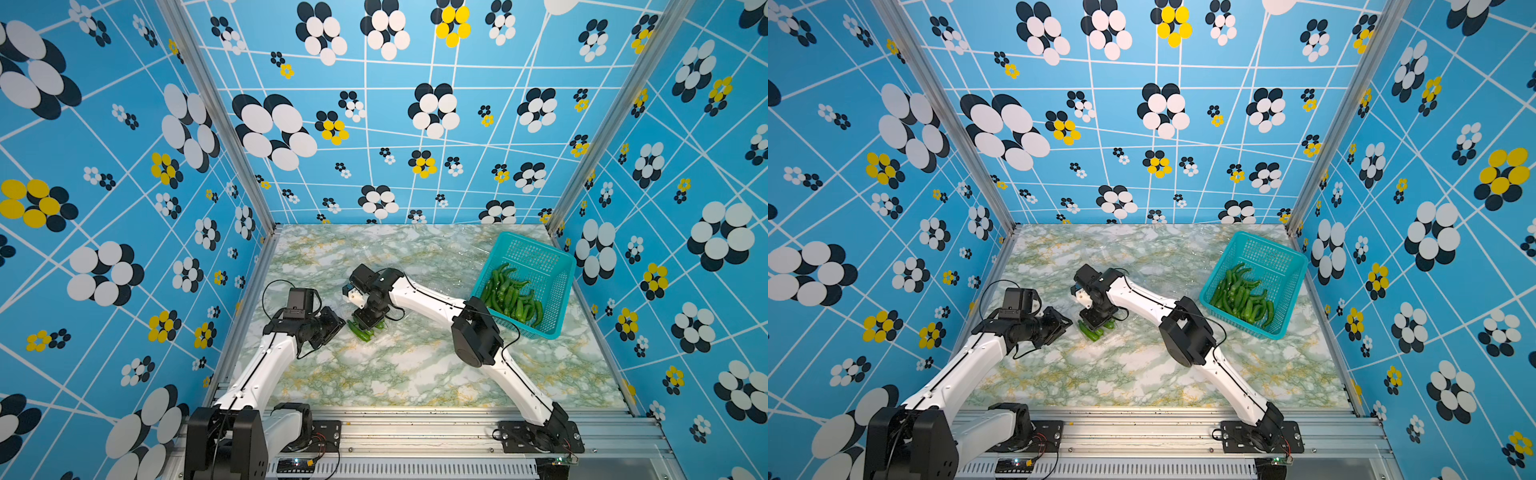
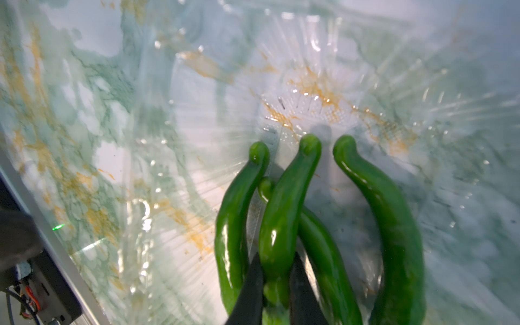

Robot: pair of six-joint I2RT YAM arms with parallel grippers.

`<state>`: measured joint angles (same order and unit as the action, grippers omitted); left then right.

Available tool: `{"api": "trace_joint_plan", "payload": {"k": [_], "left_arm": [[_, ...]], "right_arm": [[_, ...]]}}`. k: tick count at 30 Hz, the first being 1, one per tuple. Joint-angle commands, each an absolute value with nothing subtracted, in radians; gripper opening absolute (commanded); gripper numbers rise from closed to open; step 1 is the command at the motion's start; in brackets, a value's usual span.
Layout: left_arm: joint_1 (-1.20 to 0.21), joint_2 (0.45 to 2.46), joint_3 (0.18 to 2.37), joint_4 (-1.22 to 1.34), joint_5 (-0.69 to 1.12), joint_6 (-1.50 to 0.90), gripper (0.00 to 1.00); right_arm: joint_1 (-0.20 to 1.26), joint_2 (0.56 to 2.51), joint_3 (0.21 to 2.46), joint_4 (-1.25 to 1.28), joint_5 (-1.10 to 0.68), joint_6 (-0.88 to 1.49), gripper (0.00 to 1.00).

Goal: Take small green peppers out of containers
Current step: Pick up the green pepper from the packing box, then place the green pepper in the basket.

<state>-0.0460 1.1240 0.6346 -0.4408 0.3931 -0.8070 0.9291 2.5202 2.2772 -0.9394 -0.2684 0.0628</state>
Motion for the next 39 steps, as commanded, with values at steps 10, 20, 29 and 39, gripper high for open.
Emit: {"api": "trace_joint_plan", "payload": {"k": [10, 20, 29, 39], "left_arm": [[-0.034, 1.088, 0.64, -0.443, 0.363, -0.823, 0.36], [-0.117, 1.108, 0.755, -0.443, 0.339, -0.863, 0.36], [-0.407, 1.346, 1.087, -0.434, 0.248, -0.878, 0.36], [-0.634, 1.77, 1.538, -0.462, 0.281, -0.827, 0.36]], "right_arm": [[0.936, 2.287, 2.253, -1.031, -0.249, 0.054, 0.06], [0.851, 2.028, 2.089, -0.976, -0.134, 0.056, 0.05], [0.56, 1.663, 1.8, -0.9, -0.001, 0.117, 0.06], [0.152, 1.427, 1.482, -0.825, -0.076, 0.173, 0.07]]}}
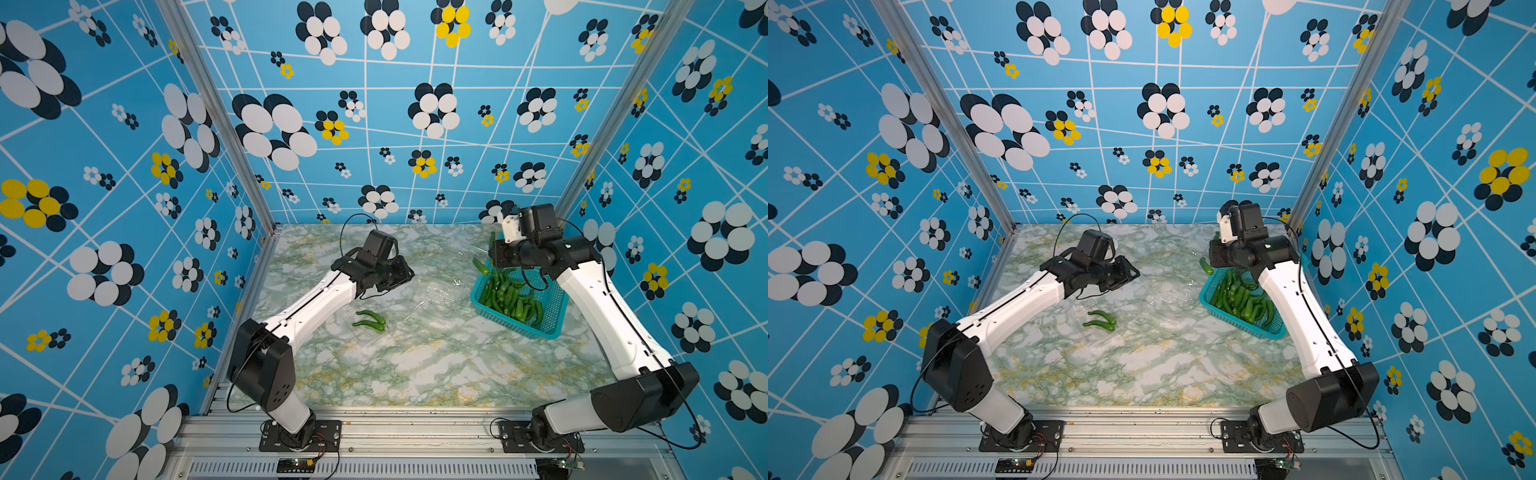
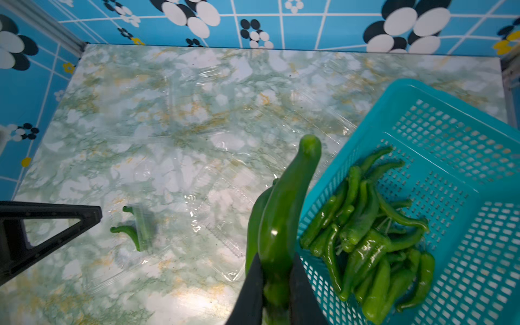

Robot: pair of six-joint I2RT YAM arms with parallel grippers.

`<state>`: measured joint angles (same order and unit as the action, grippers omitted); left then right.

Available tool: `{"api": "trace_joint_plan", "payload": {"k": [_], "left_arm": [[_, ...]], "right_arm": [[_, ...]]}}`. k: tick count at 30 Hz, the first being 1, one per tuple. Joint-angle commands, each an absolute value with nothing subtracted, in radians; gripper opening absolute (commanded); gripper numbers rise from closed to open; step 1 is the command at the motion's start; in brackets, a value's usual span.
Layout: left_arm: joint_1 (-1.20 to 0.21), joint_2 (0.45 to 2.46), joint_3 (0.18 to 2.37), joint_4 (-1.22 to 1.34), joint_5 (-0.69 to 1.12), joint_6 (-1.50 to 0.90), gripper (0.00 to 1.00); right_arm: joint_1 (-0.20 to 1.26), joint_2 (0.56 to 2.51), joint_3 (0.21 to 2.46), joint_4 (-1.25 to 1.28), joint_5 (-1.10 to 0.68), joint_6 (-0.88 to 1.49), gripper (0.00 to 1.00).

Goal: Take small green peppers out of containers
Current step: Place the green pepper in the basket.

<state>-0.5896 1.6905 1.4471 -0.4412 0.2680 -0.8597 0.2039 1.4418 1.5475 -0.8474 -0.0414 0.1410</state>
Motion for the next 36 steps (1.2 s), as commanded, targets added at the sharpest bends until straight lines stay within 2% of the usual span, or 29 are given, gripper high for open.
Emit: {"api": "trace_joint_plan", "payload": {"k": [1, 5, 11, 21, 27, 31, 36], "left_arm": [[-0.652, 1.812, 1.579, -0.461, 0.293, -0.827, 0.36], [-0.705, 1.95, 1.719, -0.492, 0.331, -0.819, 0.36], [-0.743, 2.045, 1.81, -0.504, 0.356, -0.816, 0.36], [-0.738, 2.029, 1.784, -0.517, 0.349, -0.797, 0.36], [-0.705, 1.939, 1.647, -0.459, 0.336, -0.81, 0.36], [-0.678, 1.878, 1.566, -0.431, 0.329, -0.818, 0.36], [-0.653, 1.822, 1.512, -0.429, 0.319, -0.81, 0.36]], "right_arm": [[0.126, 1.415, 1.452, -0.809, -0.084, 0.178, 0.07], [0.022, 1.416, 1.368, -0.774, -0.105, 0.207, 0.05], [-0.012, 1.469, 1.293, -0.727, -0.08, 0.24, 0.05], [-0.017, 1.578, 1.262, -0.671, -0.055, 0.259, 0.05], [-0.018, 1.661, 1.282, -0.673, -0.075, 0.263, 0.06], [-0.017, 1.682, 1.301, -0.692, -0.08, 0.261, 0.26], [-0.017, 1.66, 1.301, -0.71, -0.067, 0.256, 0.42]]}}
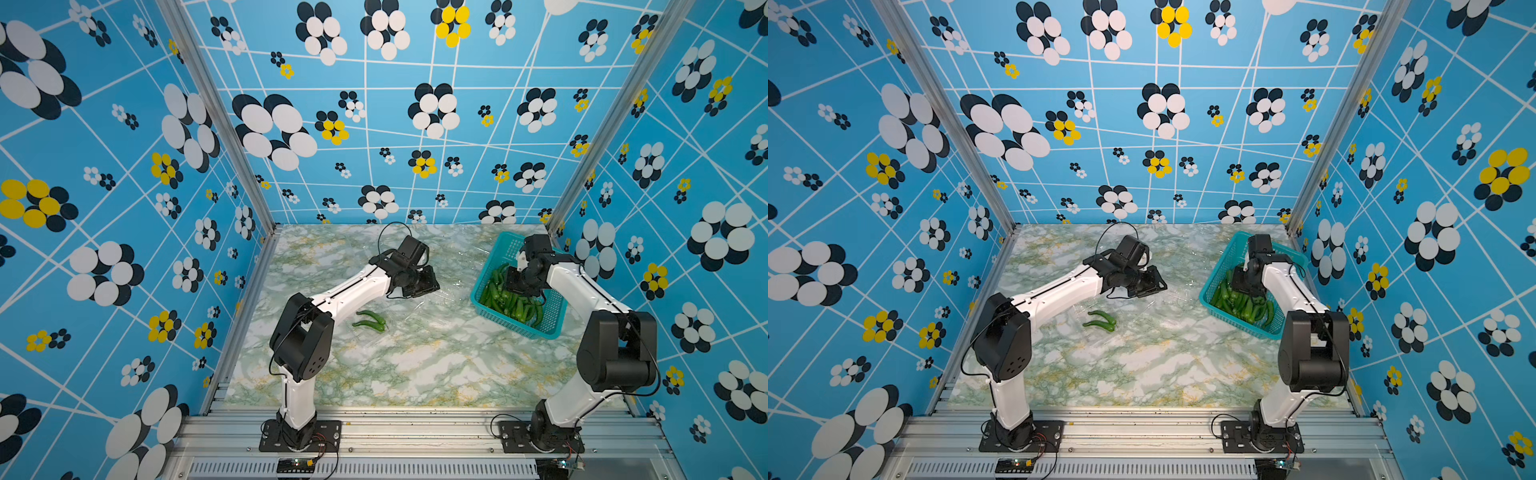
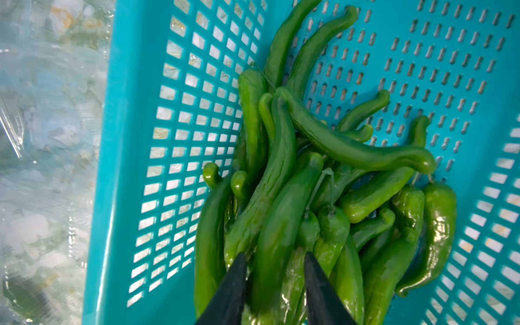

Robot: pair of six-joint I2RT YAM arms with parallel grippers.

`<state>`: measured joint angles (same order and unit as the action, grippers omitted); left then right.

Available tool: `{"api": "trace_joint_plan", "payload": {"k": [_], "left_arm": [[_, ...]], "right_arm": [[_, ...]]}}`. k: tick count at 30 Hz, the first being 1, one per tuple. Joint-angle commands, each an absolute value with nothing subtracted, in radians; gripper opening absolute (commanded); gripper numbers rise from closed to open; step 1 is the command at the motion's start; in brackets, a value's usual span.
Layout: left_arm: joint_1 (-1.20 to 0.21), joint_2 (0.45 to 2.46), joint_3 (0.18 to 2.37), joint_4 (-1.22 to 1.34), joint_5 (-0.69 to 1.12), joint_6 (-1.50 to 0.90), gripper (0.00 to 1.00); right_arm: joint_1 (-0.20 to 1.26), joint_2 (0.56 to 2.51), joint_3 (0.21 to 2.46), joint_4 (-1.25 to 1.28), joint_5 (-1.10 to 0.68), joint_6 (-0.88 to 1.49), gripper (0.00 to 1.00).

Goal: Take small green peppers out of containers
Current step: Place the green pepper in the basket, then pick up the green pepper from the packing box.

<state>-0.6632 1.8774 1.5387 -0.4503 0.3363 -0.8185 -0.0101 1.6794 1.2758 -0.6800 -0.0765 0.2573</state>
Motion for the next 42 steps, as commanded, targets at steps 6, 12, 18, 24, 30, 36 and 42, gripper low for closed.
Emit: {"api": "trace_joint_plan", "payload": {"k": [6, 12, 18, 24, 30, 36, 42], "left_arm": [[-0.617, 1.765, 1.464, -0.436, 0.303, -0.802, 0.36], [-0.56, 1.663, 1.367, -0.458, 0.271, -0.797, 0.36], [-0.471, 1.498, 1.208, -0.502, 0.222, -0.792, 0.36], [-0.366, 1.305, 1.024, -0.545, 0.192, -0.801, 0.36], [-0.25, 1.148, 0.894, -0.599, 0.196, -0.794, 0.37], [-0.153, 1.059, 0.807, -0.639, 0.215, -0.775, 0.37], [-0.125, 1.039, 0.758, -0.621, 0.243, -0.774, 0.37]], "right_arm": [[-0.016, 1.583, 1.274, -0.723, -0.025, 0.25, 0.47], [0.002, 1.484, 1.219, -0.69, -0.075, 0.224, 0.48], [0.163, 1.453, 1.238, -0.687, -0.12, 0.177, 0.48], [0.356, 1.549, 1.372, -0.745, -0.134, 0.109, 0.47], [0.547, 1.738, 1.543, -0.791, -0.159, 0.081, 0.46], [0.728, 1.939, 1.758, -0.837, -0.159, 0.051, 0.45], [0.832, 2.104, 1.929, -0.891, -0.187, 0.012, 0.43]]}}
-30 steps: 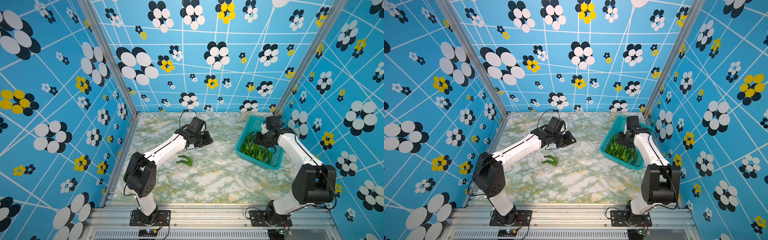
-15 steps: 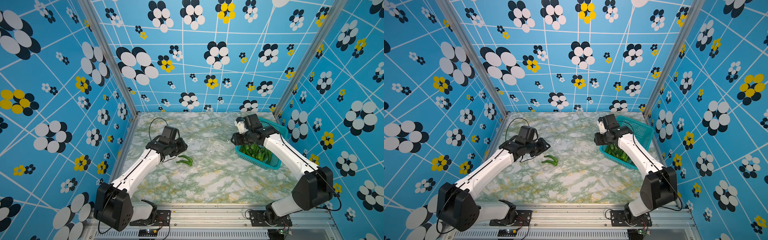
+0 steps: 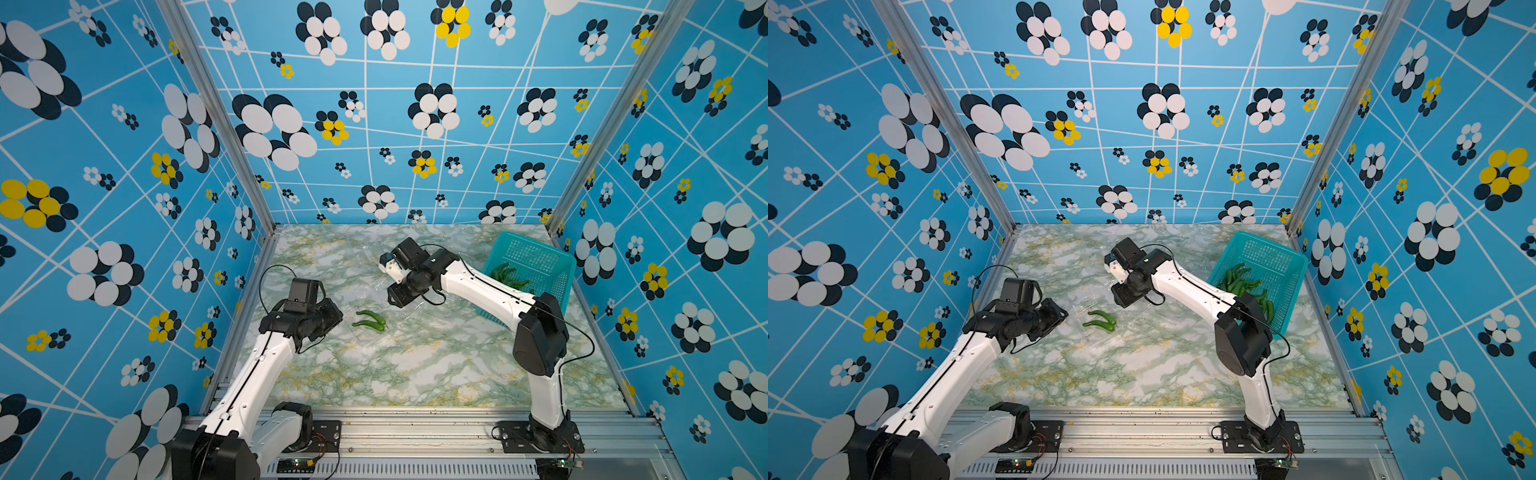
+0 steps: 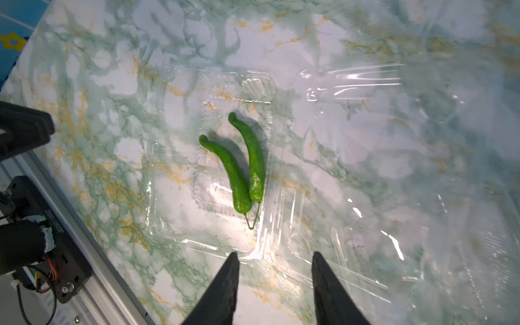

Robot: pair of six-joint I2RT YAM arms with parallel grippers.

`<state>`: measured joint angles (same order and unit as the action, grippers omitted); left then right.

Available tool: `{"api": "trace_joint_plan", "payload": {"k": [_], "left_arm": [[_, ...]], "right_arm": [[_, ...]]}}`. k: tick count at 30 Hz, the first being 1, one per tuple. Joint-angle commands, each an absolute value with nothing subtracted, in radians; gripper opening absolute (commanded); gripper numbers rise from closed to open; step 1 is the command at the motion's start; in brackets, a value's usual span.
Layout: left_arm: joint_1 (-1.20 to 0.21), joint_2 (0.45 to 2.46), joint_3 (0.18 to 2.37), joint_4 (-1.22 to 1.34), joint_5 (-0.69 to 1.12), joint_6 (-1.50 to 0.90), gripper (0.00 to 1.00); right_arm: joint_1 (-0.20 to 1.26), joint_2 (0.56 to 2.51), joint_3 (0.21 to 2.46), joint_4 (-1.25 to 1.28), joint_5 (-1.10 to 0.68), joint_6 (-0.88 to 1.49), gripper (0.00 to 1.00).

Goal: Take small green peppers out of containers
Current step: Pick up the green pepper from the packing box.

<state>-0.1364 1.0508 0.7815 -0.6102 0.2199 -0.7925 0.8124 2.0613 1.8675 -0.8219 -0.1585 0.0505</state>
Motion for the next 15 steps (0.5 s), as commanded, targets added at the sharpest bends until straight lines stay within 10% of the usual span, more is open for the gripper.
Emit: {"api": "trace_joint_plan", "payload": {"k": [1, 15], "left_arm": [[-0.123, 1.04, 0.753, -0.613, 0.25, -0.773, 0.37], [-0.12, 1.067, 0.738, -0.568, 0.284, -0.771, 0.37]], "right_arm": [[0.845, 2.129, 1.954, -0.902, -0.19, 0.001, 0.43], [0.913, 2.385, 2.176, -0.997, -0.173, -0.101, 0.39]]}}
